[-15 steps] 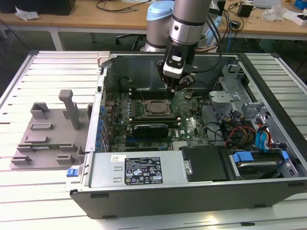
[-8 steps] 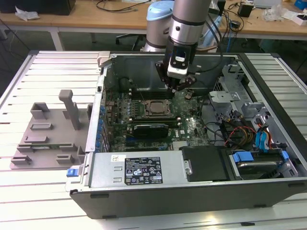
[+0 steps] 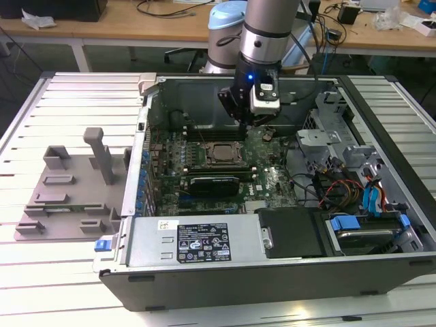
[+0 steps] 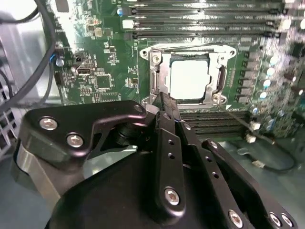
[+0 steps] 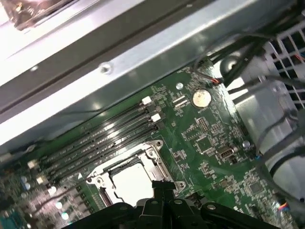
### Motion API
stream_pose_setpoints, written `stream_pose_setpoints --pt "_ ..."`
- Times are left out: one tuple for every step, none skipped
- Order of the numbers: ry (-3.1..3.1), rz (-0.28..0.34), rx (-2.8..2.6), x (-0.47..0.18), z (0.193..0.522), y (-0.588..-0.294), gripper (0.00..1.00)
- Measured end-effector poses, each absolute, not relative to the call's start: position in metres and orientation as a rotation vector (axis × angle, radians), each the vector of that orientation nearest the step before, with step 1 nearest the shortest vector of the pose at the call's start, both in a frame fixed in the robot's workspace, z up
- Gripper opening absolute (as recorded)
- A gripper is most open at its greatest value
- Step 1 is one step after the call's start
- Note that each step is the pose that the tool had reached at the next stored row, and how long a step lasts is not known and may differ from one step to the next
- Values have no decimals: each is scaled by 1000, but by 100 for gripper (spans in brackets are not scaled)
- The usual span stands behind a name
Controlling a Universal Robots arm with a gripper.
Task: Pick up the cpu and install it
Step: 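Install the first cpu locking lever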
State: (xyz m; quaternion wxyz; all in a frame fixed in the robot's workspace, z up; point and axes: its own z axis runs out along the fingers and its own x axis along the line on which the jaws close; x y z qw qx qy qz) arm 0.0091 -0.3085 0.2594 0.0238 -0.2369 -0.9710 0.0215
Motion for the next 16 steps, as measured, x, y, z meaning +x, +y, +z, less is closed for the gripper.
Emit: stream_pose_setpoints --pt "-3012 67 -706 9 259 -309 11" --pt "-3025 68 -653 9 259 -309 11" --pt "-3033 69 -615 9 259 -309 11" --pt "-3039 70 -590 9 259 -309 11" --pt "-3046 71 -552 9 259 -309 11" --pt "-3051 71 -525 9 259 -309 11" --pt "-3055 72 -504 9 259 -309 11" --pt "-3061 73 -469 9 259 -309 11" --pt "-3067 73 -438 9 259 -309 11" --pt "-3070 74 -414 9 259 -309 11" --pt "-3075 74 -383 9 259 -309 11" --pt "-3080 75 -343 9 259 -309 11" --pt "-3086 76 -292 9 259 -309 11" --pt "-3090 77 -251 9 259 -309 11" --pt "-3093 78 -220 9 259 -309 11" --pt "-3096 79 -189 9 259 -309 11"
